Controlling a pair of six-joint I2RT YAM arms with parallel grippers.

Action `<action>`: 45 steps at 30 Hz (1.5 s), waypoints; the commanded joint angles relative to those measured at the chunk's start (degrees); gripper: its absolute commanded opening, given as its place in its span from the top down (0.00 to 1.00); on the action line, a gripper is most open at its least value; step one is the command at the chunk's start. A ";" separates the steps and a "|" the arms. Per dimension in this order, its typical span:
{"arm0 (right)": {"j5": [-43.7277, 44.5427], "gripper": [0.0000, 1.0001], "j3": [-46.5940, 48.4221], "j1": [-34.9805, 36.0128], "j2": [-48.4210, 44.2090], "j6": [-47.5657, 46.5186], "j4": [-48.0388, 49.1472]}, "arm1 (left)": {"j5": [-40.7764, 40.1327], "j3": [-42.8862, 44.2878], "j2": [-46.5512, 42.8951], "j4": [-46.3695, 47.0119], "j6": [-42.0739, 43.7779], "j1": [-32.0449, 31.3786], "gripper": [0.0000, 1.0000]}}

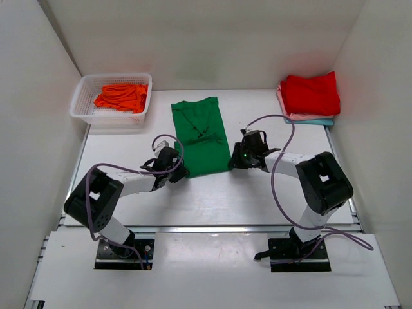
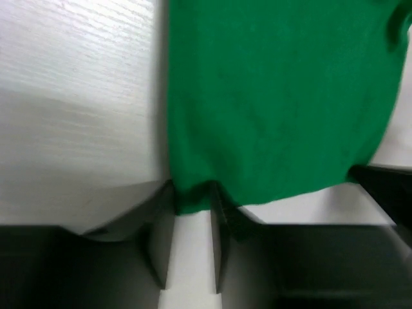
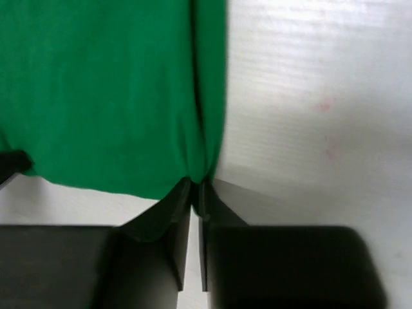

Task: Fold and stack the t-shirts
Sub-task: Grab one side of the 2/3 rectangular tshirt with both arms, then fold the long partially folded tshirt into a neat square

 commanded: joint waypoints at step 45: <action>-19.65 1.00 12.66 -9.01 -14.92 -9.43 -25.71 | 20.19 20.11 -11.06 -20.34 18.45 13.25 1.00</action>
